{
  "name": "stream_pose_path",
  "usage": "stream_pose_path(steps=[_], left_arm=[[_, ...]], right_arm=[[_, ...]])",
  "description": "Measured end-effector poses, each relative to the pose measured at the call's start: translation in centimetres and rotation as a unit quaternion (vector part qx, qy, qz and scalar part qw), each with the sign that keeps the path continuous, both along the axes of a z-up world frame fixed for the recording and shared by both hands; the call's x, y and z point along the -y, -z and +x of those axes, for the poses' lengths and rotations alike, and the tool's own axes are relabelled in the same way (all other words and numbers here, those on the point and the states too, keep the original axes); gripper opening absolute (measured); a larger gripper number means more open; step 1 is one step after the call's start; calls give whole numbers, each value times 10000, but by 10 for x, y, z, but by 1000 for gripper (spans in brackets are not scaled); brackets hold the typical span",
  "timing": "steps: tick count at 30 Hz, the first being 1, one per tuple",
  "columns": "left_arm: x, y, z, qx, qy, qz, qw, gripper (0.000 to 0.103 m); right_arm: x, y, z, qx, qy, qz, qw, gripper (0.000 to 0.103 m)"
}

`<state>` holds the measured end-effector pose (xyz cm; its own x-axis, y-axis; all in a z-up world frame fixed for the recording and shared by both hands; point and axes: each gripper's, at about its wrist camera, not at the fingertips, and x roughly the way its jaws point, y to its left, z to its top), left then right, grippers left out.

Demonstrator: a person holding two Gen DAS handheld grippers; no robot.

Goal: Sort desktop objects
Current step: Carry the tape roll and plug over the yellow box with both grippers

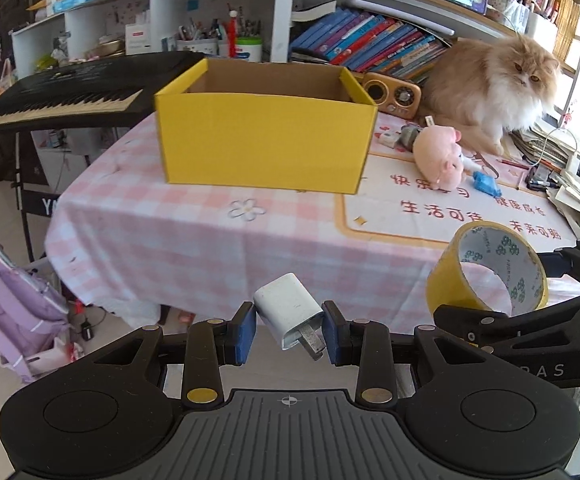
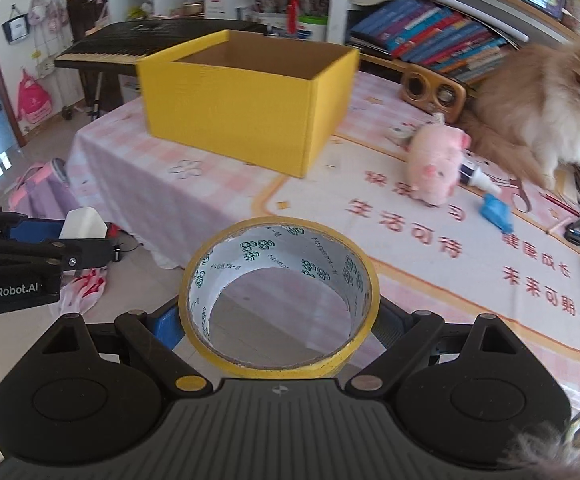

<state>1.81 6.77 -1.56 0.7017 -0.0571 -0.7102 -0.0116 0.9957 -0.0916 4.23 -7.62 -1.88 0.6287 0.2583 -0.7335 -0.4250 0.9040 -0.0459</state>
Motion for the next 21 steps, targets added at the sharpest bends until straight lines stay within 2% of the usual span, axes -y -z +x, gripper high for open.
stream_pose_path(steps=[8,21], left_arm=[[-21,-6,-14,120,19,-4,9999,34],[-42,-15,-12,238,144,58,9996,34]], right_arm=[[-17,-4,-8,35,-18,-18,10000,91],[-36,-10,-7,47,75,82,9999,91]])
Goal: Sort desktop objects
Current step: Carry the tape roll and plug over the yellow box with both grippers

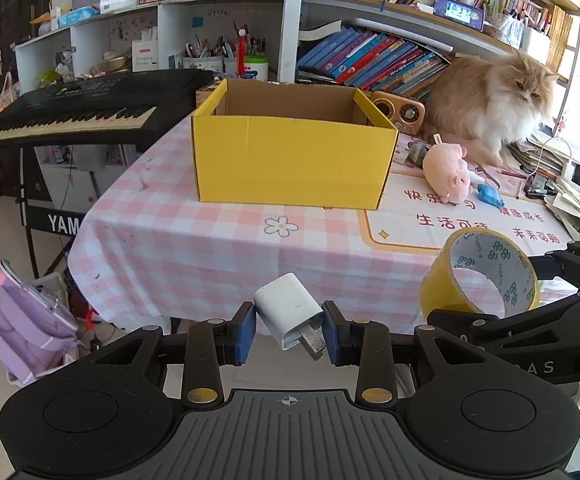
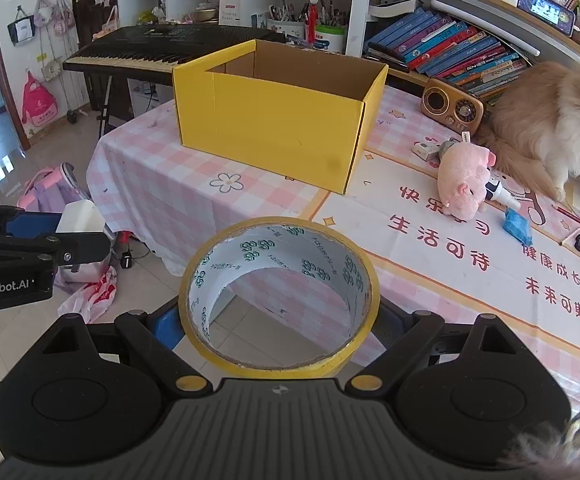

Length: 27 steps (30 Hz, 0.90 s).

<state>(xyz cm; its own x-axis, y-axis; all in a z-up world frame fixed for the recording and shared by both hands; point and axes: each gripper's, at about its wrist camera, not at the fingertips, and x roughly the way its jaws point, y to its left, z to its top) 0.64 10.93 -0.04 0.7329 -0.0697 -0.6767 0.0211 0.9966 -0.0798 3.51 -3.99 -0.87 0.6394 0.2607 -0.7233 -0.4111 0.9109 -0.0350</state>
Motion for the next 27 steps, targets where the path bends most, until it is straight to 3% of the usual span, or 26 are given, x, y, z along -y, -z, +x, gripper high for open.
stream_pose_path(steps=[16,27], left_arm=[[-13,-20,20,343,322,-23,9989,34],[-27,-53,88,656,371,-49,9971,34]], right_arm=[[-16,-29,21,368,62,93,9993,91],[-21,-75,87,817,-306,147,9961,91]])
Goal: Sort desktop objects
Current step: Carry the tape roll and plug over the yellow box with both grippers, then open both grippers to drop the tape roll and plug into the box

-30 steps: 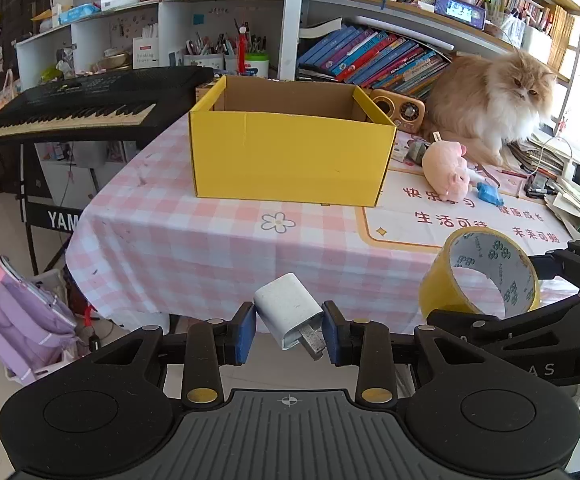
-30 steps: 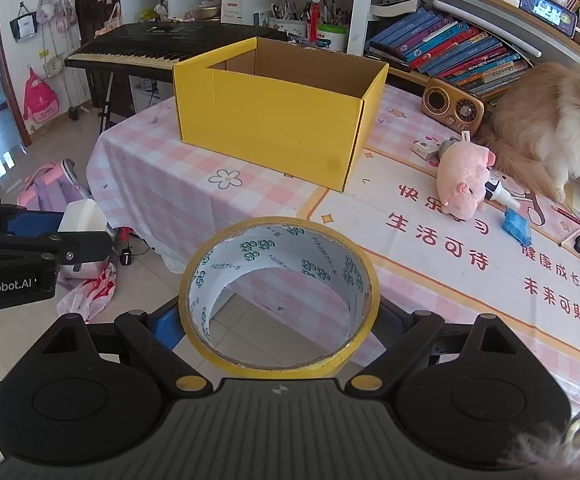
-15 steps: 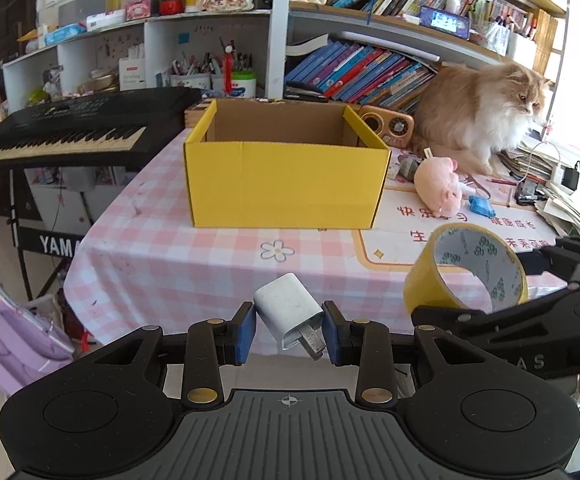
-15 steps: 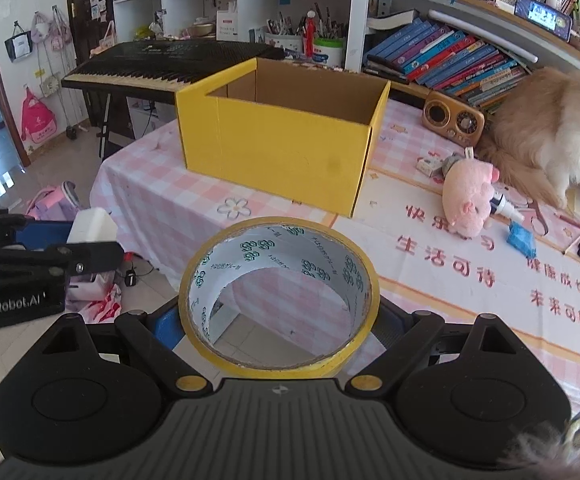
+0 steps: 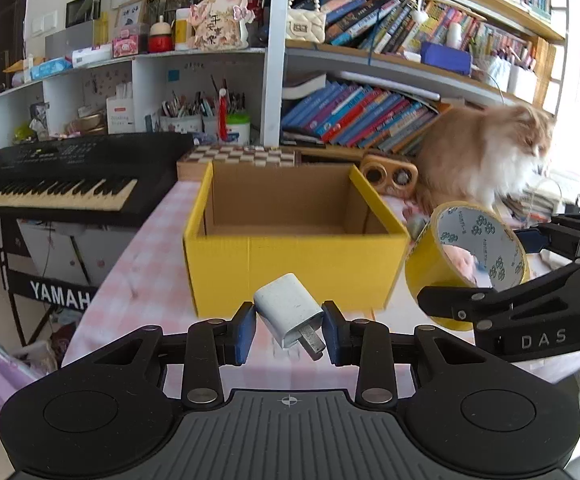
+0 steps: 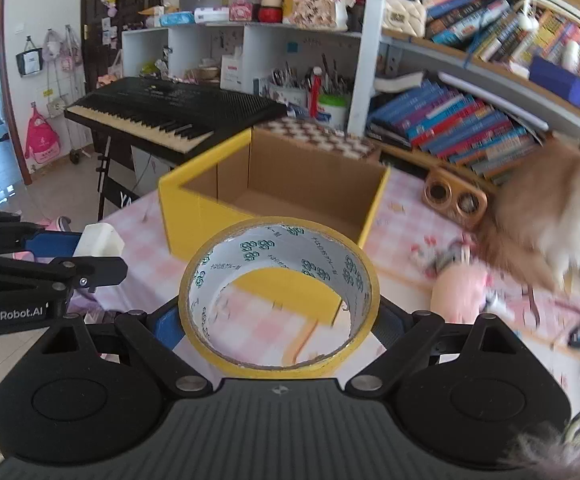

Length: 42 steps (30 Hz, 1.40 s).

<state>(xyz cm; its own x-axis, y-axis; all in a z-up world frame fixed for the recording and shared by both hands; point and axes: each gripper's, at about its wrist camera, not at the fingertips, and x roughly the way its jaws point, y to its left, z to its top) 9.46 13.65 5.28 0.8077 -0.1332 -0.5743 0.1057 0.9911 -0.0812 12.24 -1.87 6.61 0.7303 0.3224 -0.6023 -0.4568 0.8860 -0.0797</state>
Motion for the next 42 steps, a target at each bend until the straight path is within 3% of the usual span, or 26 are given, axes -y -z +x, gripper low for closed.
stream_pose_path(steps=[8,16,26,36,39,42], left_arm=[[6,-13,78,-17,79,199,9998,34],[8,-4,170,-360,15,432,9984,34],[9,37,267,-1462,157,666,9869,35],[3,75,311,-2404,240,803,9670,35],[7,84,316,-2575,275,930,9614,35],[11,88,319,-2601,342,1117,9585,35]], right_arm=[[-12,-13,86,-40,-471,-124,9988,91],[-31,8,177,-178,-1248,-931,9876,91],[-73,67,240,-566,-2813,-2346,9288,91],[-90,103,266,-818,-3712,-3279,8648,91],[-91,112,270,-917,-3842,-3429,8523,91],[-92,116,272,-1016,-3885,-3448,8485,91]])
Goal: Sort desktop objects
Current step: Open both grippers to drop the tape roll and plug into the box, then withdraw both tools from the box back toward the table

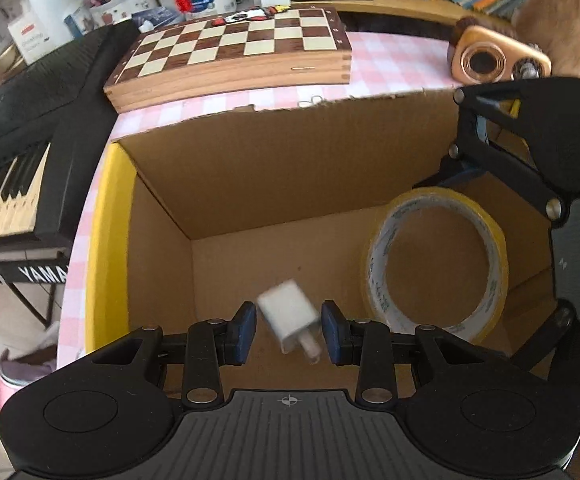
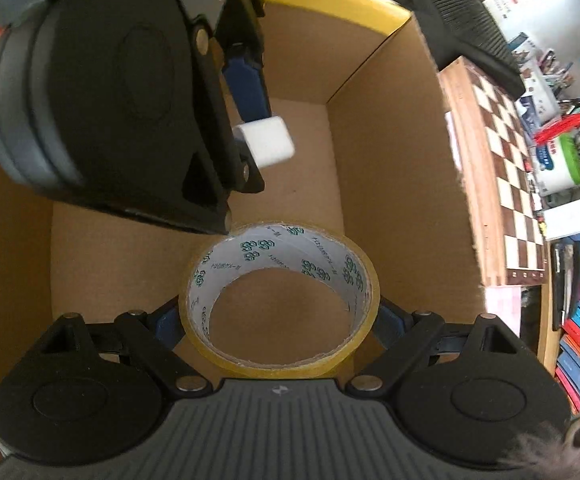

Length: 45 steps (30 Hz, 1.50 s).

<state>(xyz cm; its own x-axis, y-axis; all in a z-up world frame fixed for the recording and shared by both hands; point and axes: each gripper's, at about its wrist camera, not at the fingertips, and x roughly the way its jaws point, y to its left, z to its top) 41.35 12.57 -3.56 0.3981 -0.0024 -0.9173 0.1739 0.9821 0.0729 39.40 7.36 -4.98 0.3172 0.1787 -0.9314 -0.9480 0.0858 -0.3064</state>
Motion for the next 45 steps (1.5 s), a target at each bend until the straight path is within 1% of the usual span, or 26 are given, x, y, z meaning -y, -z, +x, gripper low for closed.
stream_pose_path(steps=[3,4,5,6,8,9,11,12,13,15,17,19,21,24,27,29,33,37,39,42,43,45], left_arm=[[2,1,3,-15,92,40,9999,37],[3,1,3,-27,126,59,9999,43],[4,1,3,-35,154,71,9999,54],[5,1,3,-26,166,84,9998,56],[7,-1,2,-3,262,31,9997,67],[8,-1,2,11,291,12,9996,68],[10,-5,-1,75,305,-53,9995,77],[11,-8,-4,128,321,-61,9994,79],[12,-12,-8,206,345,-30,9992,82],[17,-21,-16,350,383,155,9985,88],[20,-35,-29,613,556,271,9962,94],[22,-48,-41,869,662,352,9934,96],[22,-62,-56,1141,689,443,9901,96],[21,-84,-82,1628,628,450,9836,97],[21,-103,-109,2092,511,475,9754,99],[20,-117,-130,2416,378,474,9685,100],[14,-137,-169,2881,78,303,9571,101],[8,-145,-207,3141,-273,74,9490,101],[5,-146,-225,3251,-478,-29,9445,101],[2,-147,-251,3457,-787,-79,9350,101],[2,-147,-260,3522,-907,-101,9315,101],[-1,-145,-276,3606,-1082,-156,9263,101]], right_arm=[[2,0,0,-16,-39,2,10000,93],[2,0,1,15,-10,-7,10000,93],[2,1,2,13,52,-21,10000,94],[2,1,4,-3,111,-17,9999,96],[4,-1,5,-37,170,26,9998,100],[5,-2,5,-26,187,39,9998,102],[7,-4,2,66,193,63,9998,103],[9,-7,0,129,204,94,9997,103],[11,-10,-2,179,231,138,9995,103],[16,-22,-2,231,311,259,9989,103],[26,-37,-8,288,457,488,9973,103],[38,-54,-15,349,624,744,9947,103],[47,-69,-27,523,842,1027,9898,103],[61,-95,-42,677,1226,1563,9777,103],[84,-118,-64,876,1642,2111,9596,103],[101,-131,-80,1004,1936,2429,9452,103],[123,-147,-115,1292,2537,2925,9129,103],[146,-158,-157,1647,3144,3338,8733,103],[154,-158,-176,1864,3453,3531,8493,103],[164,-156,-209,2088,3899,3777,8135,103],[167,-155,-220,2139,4024,3837,8032,103],[168,-151,-240,2235,4201,3915,7876,103]])
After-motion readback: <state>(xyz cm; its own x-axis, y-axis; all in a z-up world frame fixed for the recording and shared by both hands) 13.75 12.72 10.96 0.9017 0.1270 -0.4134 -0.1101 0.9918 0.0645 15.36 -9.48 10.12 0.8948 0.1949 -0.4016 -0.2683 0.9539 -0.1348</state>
